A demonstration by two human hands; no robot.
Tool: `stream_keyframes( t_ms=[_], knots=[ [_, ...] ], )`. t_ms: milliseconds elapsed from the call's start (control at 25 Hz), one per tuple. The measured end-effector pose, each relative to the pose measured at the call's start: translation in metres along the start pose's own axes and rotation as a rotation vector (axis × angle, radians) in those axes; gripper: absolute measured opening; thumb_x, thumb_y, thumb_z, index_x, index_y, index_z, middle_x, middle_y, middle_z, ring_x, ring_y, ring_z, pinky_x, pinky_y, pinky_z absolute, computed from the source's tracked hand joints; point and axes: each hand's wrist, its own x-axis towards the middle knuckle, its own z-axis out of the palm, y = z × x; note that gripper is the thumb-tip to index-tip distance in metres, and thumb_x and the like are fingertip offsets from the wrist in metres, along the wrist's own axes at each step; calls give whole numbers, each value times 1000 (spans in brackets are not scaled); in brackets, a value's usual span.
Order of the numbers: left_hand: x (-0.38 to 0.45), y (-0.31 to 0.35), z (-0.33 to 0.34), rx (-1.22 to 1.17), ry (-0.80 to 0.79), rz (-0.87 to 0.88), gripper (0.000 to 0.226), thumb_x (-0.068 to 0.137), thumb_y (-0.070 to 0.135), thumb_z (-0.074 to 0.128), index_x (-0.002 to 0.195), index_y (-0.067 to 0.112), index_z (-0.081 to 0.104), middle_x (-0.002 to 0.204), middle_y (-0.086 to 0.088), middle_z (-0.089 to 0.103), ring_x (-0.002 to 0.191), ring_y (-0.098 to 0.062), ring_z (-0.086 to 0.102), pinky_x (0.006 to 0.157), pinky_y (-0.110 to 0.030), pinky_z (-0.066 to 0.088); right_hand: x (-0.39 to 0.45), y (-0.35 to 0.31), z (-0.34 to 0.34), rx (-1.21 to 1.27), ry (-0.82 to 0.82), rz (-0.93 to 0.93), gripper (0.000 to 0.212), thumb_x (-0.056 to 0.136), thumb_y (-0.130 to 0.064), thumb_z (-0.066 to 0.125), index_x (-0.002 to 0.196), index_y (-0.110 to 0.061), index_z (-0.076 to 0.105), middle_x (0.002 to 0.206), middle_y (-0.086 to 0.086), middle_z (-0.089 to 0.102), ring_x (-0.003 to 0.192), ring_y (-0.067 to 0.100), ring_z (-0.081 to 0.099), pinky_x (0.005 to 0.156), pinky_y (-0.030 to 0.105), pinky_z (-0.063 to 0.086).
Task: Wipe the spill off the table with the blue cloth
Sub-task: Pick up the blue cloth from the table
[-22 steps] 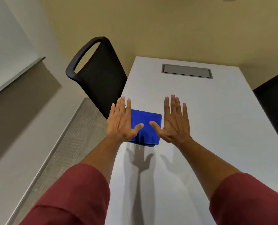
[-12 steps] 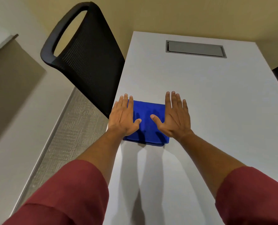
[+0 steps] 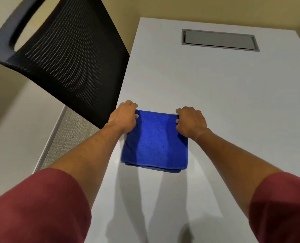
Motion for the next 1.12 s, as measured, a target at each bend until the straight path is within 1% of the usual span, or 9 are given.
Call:
stream_keyframes(
  t_ms=[80, 120, 200, 240, 440, 640, 800, 960, 1120],
  knots=[
    [12, -3, -2, 7, -22, 5, 30, 99, 16, 49, 126, 9, 60, 129, -8, 56, 113, -27, 55, 88, -40, 48, 10, 6, -1, 51, -65, -4, 7, 87, -6, 54, 87, -8, 61, 87, 7, 63, 74, 26, 54, 66, 34, 39],
    [16, -4, -3, 7, -42, 4, 26, 99, 16, 50, 122, 11, 62, 124, -7, 58, 109, -26, 57, 87, -40, 49, 13, 8, -2, 76, -88, -7, 13, 88, -5, 54, 95, -7, 65, 93, 9, 66, 77, 26, 58, 66, 34, 45],
    [22, -6, -5, -5, -76, -1, 19, 97, 16, 54, 112, 13, 66, 116, -6, 61, 100, -24, 59, 85, -41, 51, 18, 10, -4, 128, -105, -7, 20, 91, -7, 56, 106, -9, 69, 102, 12, 69, 88, 30, 64, 75, 38, 55],
    [24, -6, -6, -13, -84, -6, 16, 96, 16, 56, 107, 14, 67, 113, -5, 62, 97, -23, 59, 83, -41, 52, 20, 12, -5, 150, -99, -4, 22, 91, -8, 57, 109, -11, 70, 105, 12, 69, 92, 31, 65, 79, 40, 56],
    [22, -8, -18, -71, -87, 11, 9, 92, 14, 62, 98, 15, 69, 102, -4, 66, 92, -22, 62, 84, -40, 54, 20, 15, -21, 239, -63, -5, 17, 86, -6, 68, 100, -12, 76, 102, 10, 73, 92, 28, 67, 81, 37, 57],
    [5, -3, -60, -110, -101, 40, 11, 91, 15, 67, 100, 16, 72, 92, 1, 65, 90, -17, 63, 83, -35, 55, 2, 14, -66, 269, -62, -11, 14, 83, -7, 73, 95, -13, 78, 97, 6, 75, 89, 21, 66, 74, 29, 50],
    [-18, 6, -106, -136, -105, 78, 10, 88, 17, 70, 97, 18, 74, 86, 7, 67, 82, -8, 62, 75, -27, 50, -29, 6, -111, 283, -56, -33, 14, 82, -7, 74, 95, -12, 79, 95, 4, 76, 89, 19, 66, 74, 27, 49],
    [-51, 25, -152, -129, -76, 122, 4, 87, 18, 72, 89, 22, 73, 82, 10, 66, 79, -8, 63, 63, -20, 45, -70, 1, -164, 267, -13, -50, 15, 83, -7, 73, 96, -12, 79, 94, 4, 76, 92, 21, 68, 75, 28, 53],
    [-80, 53, -199, -108, -29, 174, 8, 85, 20, 73, 81, 25, 69, 78, 7, 67, 76, -10, 64, 58, -18, 43, -109, 5, -217, 265, 59, -37, 11, 81, -9, 75, 91, -11, 80, 87, 5, 76, 81, 20, 71, 78, 32, 59]
  ],
)
